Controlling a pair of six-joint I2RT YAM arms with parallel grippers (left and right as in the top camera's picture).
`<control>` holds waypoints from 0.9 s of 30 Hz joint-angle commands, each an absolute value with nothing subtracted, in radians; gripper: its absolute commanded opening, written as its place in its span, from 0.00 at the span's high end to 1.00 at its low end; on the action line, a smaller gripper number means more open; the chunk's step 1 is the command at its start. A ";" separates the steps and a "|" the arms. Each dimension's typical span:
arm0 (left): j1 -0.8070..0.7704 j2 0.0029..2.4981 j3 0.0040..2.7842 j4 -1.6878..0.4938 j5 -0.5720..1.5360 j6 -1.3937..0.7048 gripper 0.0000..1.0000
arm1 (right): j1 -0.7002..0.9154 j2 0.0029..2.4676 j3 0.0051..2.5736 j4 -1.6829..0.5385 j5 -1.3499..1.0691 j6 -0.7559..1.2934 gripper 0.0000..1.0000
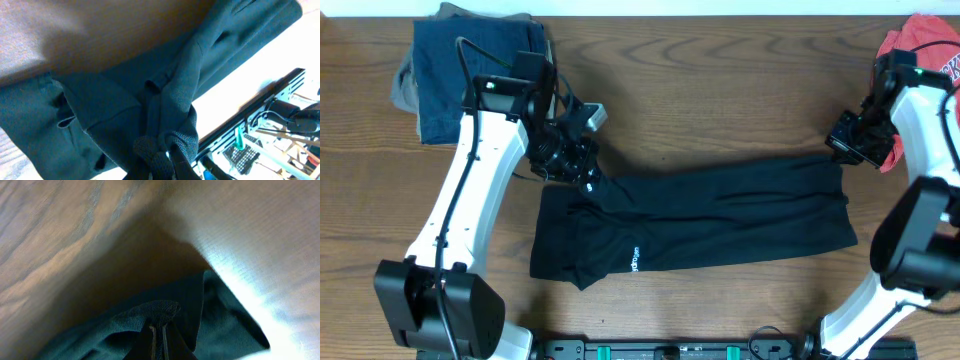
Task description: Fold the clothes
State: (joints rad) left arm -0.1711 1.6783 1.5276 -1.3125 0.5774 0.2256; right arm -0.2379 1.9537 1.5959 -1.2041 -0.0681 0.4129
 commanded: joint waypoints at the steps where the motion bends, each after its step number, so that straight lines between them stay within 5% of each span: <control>1: -0.165 1.673 1.491 -1.320 0.591 0.250 0.93 | -0.255 1.864 1.611 -1.243 -0.074 0.418 0.99; 14: -0.157 1.673 1.329 -1.258 0.288 -0.023 0.94 | -0.255 1.741 1.601 -1.464 0.049 0.426 0.99; 27: -0.136 1.674 1.299 -1.196 0.193 -0.107 0.94 | -0.265 1.527 1.288 -1.334 0.083 0.475 0.99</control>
